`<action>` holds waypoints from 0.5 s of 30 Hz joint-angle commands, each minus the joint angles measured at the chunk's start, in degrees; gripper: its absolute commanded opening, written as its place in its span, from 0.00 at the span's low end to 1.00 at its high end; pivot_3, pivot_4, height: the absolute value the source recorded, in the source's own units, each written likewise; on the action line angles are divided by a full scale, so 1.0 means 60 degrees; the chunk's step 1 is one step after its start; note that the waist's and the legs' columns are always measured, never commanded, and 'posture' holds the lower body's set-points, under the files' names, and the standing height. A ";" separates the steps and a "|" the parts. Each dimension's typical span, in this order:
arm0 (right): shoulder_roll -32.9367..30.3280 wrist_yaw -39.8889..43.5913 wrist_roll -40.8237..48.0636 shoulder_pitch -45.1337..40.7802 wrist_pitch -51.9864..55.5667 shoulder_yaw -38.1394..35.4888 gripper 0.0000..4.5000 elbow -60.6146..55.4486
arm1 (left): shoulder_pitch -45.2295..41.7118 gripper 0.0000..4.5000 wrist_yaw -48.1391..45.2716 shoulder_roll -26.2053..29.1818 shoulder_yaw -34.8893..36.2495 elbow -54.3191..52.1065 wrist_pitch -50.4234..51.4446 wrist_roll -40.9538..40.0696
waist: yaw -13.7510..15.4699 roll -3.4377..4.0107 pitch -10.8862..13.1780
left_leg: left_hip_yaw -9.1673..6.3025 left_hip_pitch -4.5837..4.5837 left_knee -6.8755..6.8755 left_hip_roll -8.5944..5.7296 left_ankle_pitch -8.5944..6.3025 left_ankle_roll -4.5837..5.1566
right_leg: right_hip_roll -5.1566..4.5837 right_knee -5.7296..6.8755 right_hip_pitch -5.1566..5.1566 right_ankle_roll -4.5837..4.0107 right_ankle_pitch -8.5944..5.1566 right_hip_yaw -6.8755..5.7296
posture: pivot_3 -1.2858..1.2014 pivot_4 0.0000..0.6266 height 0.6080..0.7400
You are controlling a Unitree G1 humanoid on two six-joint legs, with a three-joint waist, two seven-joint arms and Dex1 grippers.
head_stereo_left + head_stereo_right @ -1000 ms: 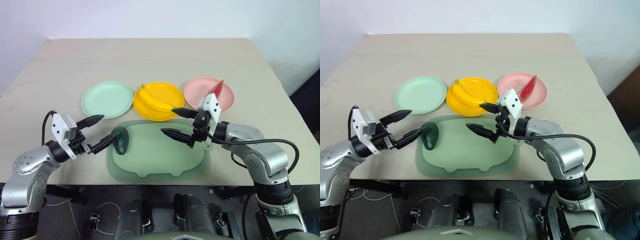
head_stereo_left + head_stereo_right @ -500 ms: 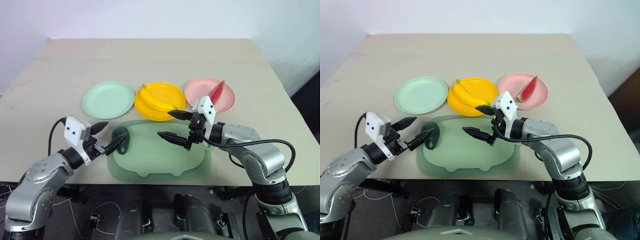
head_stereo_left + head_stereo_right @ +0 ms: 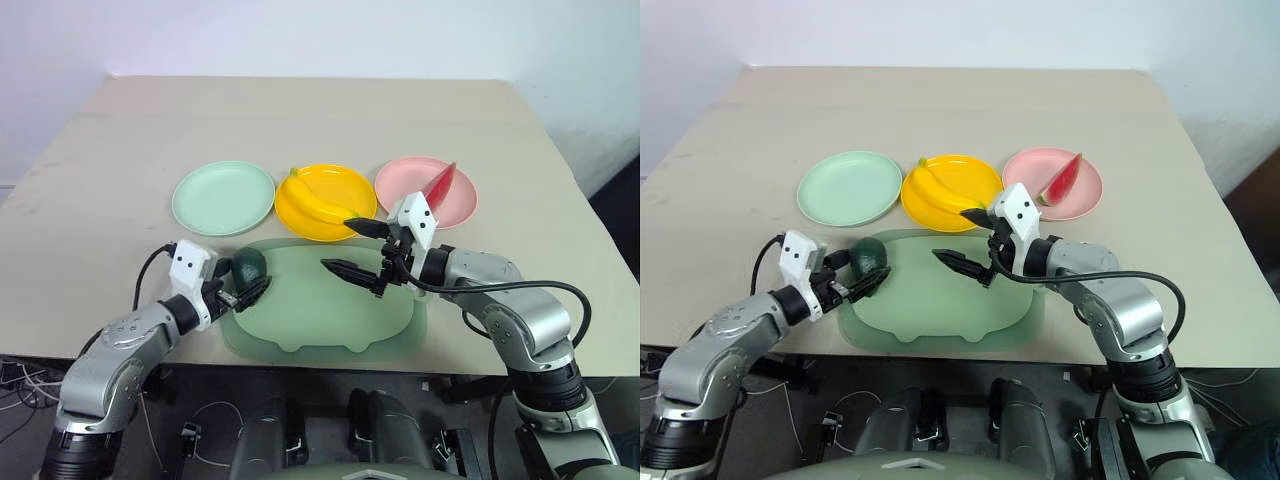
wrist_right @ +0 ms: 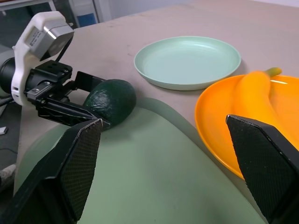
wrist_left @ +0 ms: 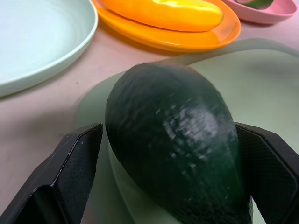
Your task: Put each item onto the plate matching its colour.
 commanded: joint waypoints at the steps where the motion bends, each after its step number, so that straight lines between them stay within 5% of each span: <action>1: -0.0106 -0.0171 -0.0040 0.0062 -0.0156 -0.0209 1.00 -0.0339 | -0.0368 1.00 0.0012 -0.0141 -0.0195 0.0055 -0.0018 0.0197 | -0.0003 0.0000 0.0000 | 0.0000 0.0000 0.0000 0.0000 0.0000 0.0000 | 0.0000 0.0000 0.0000 0.0001 0.0001 0.0000 | 0.52 0.24 0.67; 4: -0.0115 -0.0266 -0.0042 0.0135 -0.0142 -0.0176 1.00 -0.0447 | -0.0492 0.96 -0.0076 -0.0201 -0.0270 -0.0005 0.0058 0.0180 | -0.0005 0.0000 0.0000 | 0.0000 -0.0002 0.0000 0.0000 0.0000 0.0000 | 0.0000 0.0000 -0.0001 0.0012 0.0007 0.0000 | 0.52 0.24 0.67; 9: -0.0158 -0.0323 -0.0024 0.0215 -0.0099 -0.0139 1.00 -0.0557 | -0.0566 0.64 -0.0143 -0.0178 -0.0303 -0.0065 0.0112 0.0174 | -0.0009 0.0000 0.0000 | -0.0001 -0.0002 0.0000 0.0001 0.0001 0.0000 | 0.0002 0.0002 -0.0001 0.0017 0.0009 -0.0001 | 0.52 0.24 0.67; 15: -0.0166 -0.0300 -0.0042 0.0213 -0.0147 -0.0031 1.00 -0.0495 | -0.0611 0.62 -0.0056 -0.0145 -0.0055 -0.0285 0.0373 0.0001 | -0.0001 0.0000 0.0000 | -0.0002 -0.0002 0.0004 0.0000 0.0001 0.0001 | 0.0001 0.0002 0.0001 0.0017 0.0010 -0.0001 | 0.52 0.24 0.67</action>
